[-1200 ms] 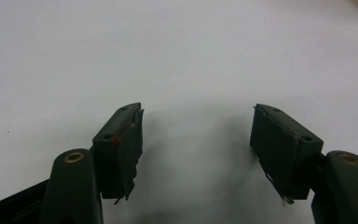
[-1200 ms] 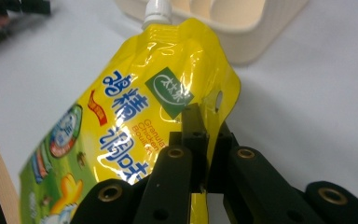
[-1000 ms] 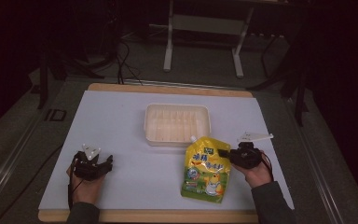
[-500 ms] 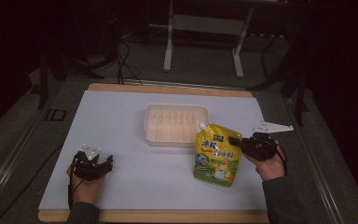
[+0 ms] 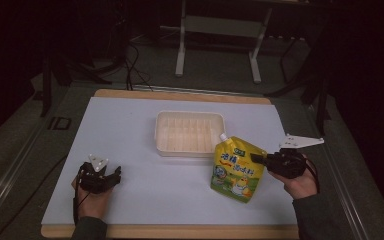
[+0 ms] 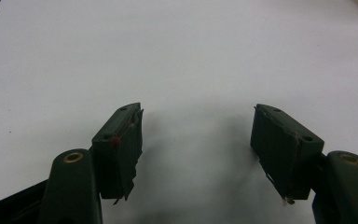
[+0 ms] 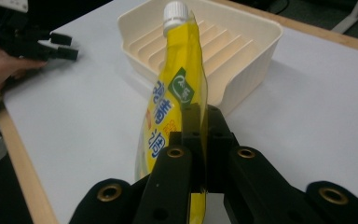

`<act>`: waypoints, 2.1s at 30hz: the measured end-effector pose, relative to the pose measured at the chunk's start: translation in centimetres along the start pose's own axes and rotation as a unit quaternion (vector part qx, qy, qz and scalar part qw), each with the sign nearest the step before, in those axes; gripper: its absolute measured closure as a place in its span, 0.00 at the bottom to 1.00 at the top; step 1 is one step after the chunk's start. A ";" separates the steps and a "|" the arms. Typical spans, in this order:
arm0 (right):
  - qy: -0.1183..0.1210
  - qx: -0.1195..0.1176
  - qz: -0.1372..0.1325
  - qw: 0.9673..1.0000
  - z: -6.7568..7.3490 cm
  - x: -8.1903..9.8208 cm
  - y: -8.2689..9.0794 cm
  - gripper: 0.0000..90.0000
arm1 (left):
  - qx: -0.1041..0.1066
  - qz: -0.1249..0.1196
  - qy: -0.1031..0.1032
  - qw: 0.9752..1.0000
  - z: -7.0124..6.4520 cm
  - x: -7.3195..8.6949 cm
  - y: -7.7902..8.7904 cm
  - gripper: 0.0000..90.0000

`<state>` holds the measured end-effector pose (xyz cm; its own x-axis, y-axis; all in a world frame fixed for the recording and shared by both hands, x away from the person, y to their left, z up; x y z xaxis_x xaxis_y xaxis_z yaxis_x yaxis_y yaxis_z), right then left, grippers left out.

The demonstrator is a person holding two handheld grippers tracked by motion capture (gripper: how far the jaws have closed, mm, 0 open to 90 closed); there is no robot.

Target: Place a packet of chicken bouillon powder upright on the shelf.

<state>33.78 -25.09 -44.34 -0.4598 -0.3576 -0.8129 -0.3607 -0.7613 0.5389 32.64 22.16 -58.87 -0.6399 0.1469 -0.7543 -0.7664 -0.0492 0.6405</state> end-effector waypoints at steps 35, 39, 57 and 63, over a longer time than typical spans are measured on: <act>-0.063 -0.050 0.081 0.993 1.2 1.8 0.5 1.00 | -0.002 0.000 0.000 1.000 0.0 0.0 0.0 0.37; -0.089 -0.082 0.058 0.991 1.5 1.6 0.4 1.00 | -0.003 0.000 0.000 1.000 0.0 0.0 0.0 0.37; -0.104 -0.126 -0.027 0.986 2.6 0.2 0.3 1.00 | -0.003 -0.001 0.000 1.000 0.0 0.0 0.0 0.37; -0.094 -0.118 -0.060 0.987 3.0 -0.5 0.1 1.00 | -0.004 -0.001 0.000 1.000 0.0 0.0 0.0 0.37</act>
<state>31.51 -23.40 -43.23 -0.5757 -0.1666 -0.8005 -0.2338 -0.9046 0.3564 32.63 22.17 -58.85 -0.6383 0.1476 -0.7555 -0.7681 -0.0559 0.6379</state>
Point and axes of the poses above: each handheld gripper's, and its own axes: y roughly backward along the jaws, x roughly out of its underside, z roughly to its left, the point moved 7 cm from there along -y, roughly forward along the jaws, and after that the axes turned 7 degrees about -x, right-handed, at the moved point
